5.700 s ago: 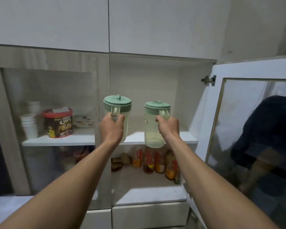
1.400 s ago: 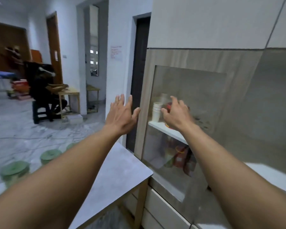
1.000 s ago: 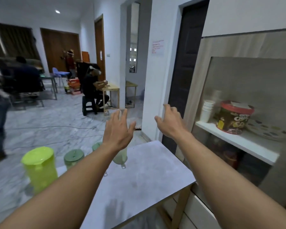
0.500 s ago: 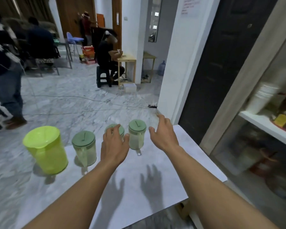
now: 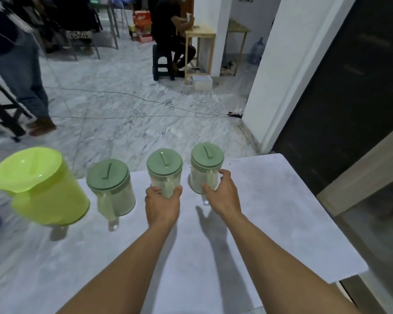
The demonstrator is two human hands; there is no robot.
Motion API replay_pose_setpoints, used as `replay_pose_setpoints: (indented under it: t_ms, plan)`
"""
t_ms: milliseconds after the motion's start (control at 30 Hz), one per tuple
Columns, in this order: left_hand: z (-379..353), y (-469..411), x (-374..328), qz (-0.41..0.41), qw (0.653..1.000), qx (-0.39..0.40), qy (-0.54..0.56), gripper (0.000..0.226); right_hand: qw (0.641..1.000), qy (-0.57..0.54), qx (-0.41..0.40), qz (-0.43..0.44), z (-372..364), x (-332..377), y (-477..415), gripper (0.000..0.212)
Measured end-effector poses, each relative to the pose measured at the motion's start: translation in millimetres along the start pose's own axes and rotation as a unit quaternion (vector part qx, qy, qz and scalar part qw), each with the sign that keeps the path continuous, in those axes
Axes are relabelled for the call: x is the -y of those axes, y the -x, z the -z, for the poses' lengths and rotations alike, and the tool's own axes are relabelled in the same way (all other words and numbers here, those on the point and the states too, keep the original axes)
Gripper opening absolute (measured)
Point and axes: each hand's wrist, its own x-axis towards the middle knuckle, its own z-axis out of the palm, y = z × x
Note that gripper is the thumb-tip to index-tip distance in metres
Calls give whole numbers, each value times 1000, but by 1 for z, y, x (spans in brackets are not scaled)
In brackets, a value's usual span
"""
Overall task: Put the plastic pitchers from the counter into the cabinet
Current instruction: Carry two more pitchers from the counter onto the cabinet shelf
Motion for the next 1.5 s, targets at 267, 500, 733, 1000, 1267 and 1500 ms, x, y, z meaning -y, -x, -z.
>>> replay_pose_setpoints:
  t_ms: [267,500,733,1000,1267,1500]
  plan:
    - [-27,-21,9,4,1000,6,21,37,989,-118,23,-91,-31,-15,-41,30]
    - [-22,-34,3,-84,995,-38,-32,27,988,-138,-4,-73,-34,-9,-43,22]
    - [3,-19,-45,-158,986,-34,-28,23,985,-156,-43,-52,9,13,-26,17]
    - [35,33,-116,-256,965,49,24,30,972,-184,-141,-31,96,58,47,15]
    - [74,141,-162,-327,927,159,92,27,930,-206,-299,-48,185,85,173,11]
    - [85,255,-194,-394,877,251,116,27,885,-173,-427,-63,270,85,304,12]
